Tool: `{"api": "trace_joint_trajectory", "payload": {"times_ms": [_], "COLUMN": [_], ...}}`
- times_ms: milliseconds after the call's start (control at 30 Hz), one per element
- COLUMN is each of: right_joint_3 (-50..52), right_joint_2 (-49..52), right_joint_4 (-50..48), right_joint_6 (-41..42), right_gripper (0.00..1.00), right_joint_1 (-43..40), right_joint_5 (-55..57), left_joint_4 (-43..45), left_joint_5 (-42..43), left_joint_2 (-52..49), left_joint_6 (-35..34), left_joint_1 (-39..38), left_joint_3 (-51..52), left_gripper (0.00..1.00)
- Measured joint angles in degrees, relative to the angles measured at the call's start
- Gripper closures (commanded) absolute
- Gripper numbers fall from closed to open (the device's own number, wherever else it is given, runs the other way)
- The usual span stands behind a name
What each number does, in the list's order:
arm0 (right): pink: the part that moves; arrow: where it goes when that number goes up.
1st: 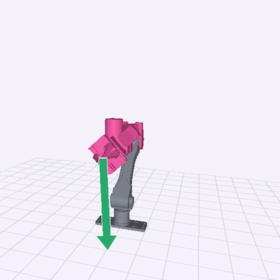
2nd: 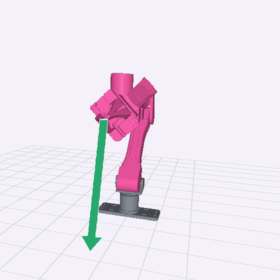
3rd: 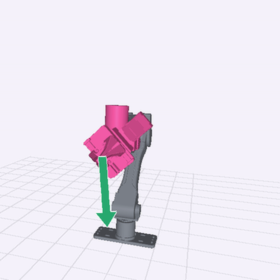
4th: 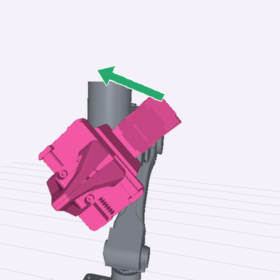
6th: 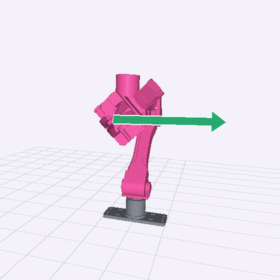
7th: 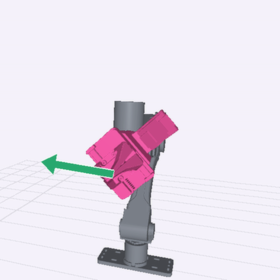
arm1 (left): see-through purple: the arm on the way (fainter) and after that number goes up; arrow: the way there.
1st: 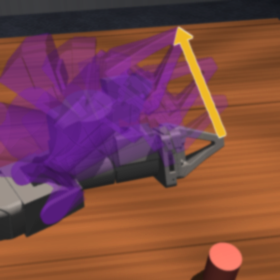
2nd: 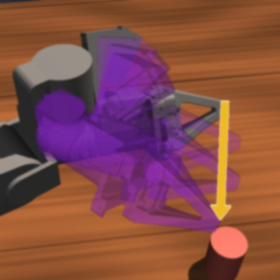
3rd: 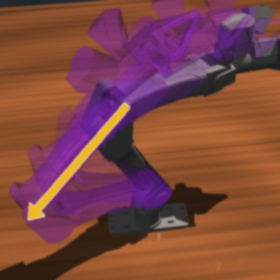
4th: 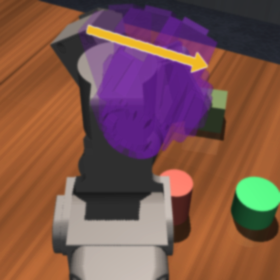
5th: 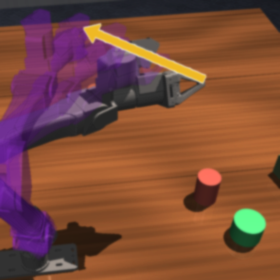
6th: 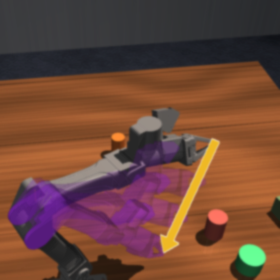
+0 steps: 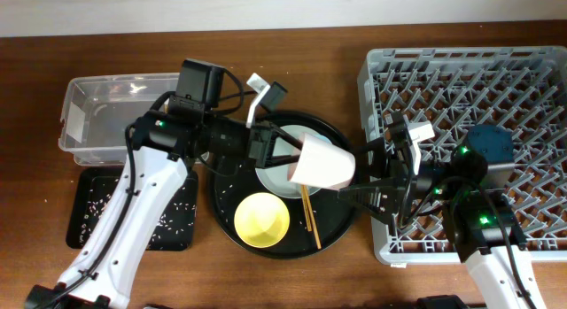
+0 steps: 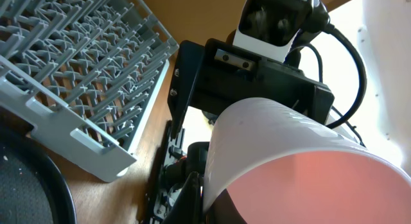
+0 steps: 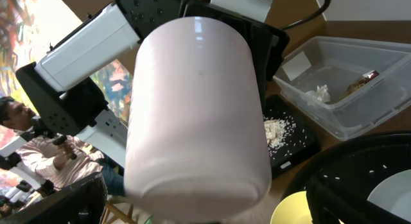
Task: Sort waste into correct bins and load items into the dishwasher rack
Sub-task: 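Lift the pink cup and hand it to the right gripper, then carry the pink cup with the right gripper into the dish rack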
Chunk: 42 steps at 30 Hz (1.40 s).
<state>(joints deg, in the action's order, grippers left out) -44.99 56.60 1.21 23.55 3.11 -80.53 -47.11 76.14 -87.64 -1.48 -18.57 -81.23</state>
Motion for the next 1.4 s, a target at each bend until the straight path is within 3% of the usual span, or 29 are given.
{"api": "trace_joint_trajectory", "payload": {"times_ms": [200, 467, 600, 733, 933, 1033, 1233, 1400], "right_joint_3": [0.0, 0.0, 0.0, 0.0, 0.0, -0.02, -0.02, -0.02], "right_joint_2": [0.0, 0.24, 0.37, 0.42, 1.64, 2.8, 5.14, 5.4], "right_joint_4": [-0.98, -12.59, -13.14, -13.22, -13.4, -13.66, -14.12, -14.88], "right_joint_6": [0.04, 3.63, 4.94, 5.4, 6.12, 6.05, 6.01, 6.01], "right_gripper": [0.07, 0.18, 0.23, 0.37, 0.44, 0.46, 0.42, 0.42], "right_joint_1": [0.04, 3.56, 4.02, 4.09, 4.11, 4.11, 4.39, 4.5], "right_joint_5": [-0.24, -0.17, 0.7, 1.2, 1.14, 0.85, 0.26, 0.52], "left_joint_4": [1.42, 2.8, 2.78, 2.78, 2.78, 2.73, 2.78, 2.82], "left_joint_5": [-0.5, 0.42, 1.03, 1.49, 0.76, -0.37, -1.97, -5.53], "left_joint_2": [0.0, 0.0, 0.0, 0.0, 0.0, 0.0, 0.0, 0.0], "left_joint_6": [0.02, 0.17, 0.2, 0.22, 0.48, 0.63, 0.48, 0.59], "left_joint_1": [-1.2, -1.95, -2.05, -2.14, -1.99, -1.77, -1.68, -0.7], "left_joint_3": [0.02, 0.0, 0.0, 0.0, 0.0, 0.0, 0.0, 0.0], "left_gripper": [1.0, 1.0, 1.0, 1.0, 0.99, 0.94, 0.73, 0.71]}}
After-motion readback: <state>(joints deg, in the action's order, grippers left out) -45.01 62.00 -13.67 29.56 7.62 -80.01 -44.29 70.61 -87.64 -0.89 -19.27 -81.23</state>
